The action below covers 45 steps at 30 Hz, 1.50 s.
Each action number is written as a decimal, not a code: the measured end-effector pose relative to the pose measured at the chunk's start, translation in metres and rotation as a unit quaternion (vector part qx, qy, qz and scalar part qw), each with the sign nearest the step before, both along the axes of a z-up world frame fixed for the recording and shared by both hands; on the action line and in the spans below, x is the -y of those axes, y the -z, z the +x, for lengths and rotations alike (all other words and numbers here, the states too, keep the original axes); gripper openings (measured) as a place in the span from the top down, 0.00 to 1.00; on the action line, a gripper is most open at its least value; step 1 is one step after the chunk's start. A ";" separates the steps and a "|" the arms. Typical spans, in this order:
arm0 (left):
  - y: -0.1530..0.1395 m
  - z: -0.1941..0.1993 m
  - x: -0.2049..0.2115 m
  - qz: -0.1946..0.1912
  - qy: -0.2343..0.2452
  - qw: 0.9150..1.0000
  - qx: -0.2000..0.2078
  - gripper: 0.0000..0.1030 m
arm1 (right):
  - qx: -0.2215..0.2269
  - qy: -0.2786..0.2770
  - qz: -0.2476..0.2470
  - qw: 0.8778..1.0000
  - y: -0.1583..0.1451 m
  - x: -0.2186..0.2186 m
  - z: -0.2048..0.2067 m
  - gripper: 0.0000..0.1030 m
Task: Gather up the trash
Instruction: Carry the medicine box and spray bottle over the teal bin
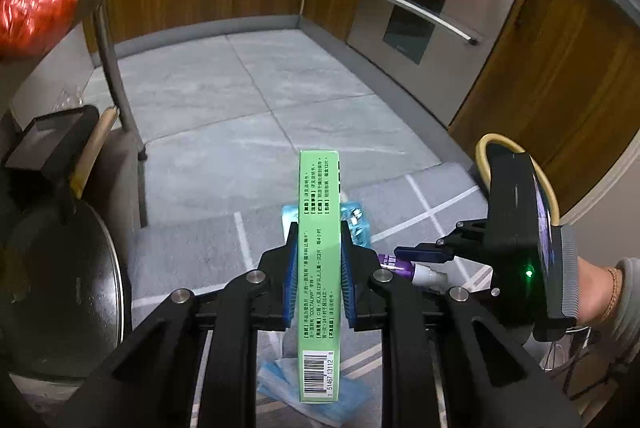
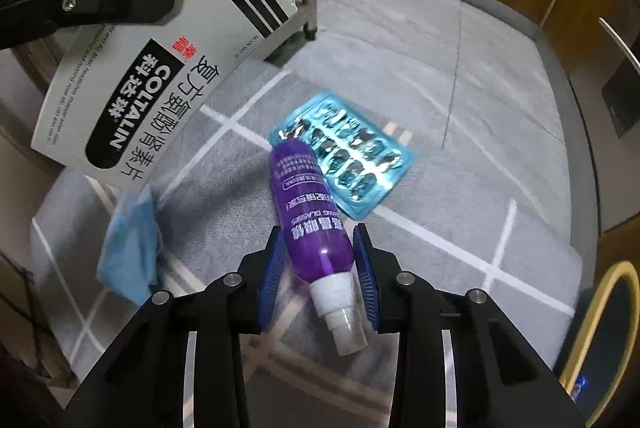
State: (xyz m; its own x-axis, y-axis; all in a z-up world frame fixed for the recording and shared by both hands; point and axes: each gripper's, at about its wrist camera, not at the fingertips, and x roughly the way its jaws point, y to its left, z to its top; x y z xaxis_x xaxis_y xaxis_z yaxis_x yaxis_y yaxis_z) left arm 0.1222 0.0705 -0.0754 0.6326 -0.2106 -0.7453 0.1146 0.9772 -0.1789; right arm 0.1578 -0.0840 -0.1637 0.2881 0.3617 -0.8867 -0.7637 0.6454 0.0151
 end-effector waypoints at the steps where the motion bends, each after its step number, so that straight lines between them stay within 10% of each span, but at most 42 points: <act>1: -0.002 0.000 0.002 0.000 0.003 1.000 0.003 0.83 | 0.003 0.005 0.003 1.000 -0.006 0.006 -0.002 0.65; 26: -0.047 -0.002 0.113 0.010 0.099 0.994 0.051 0.83 | 0.113 0.213 0.066 0.968 -0.132 0.184 -0.050 0.66; 45: -0.025 0.012 0.223 0.051 0.176 0.983 0.027 0.83 | 0.126 0.332 0.043 0.934 -0.119 0.280 0.001 0.66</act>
State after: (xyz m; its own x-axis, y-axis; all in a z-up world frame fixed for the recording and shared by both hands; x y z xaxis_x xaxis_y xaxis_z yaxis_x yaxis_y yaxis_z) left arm 0.1338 -0.1524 -0.0502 0.5726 -0.3494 -0.7416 0.4554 0.8878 -0.0667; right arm 0.1589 -0.3638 -0.0447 0.6699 0.0952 -0.7364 -0.1819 0.9826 -0.0385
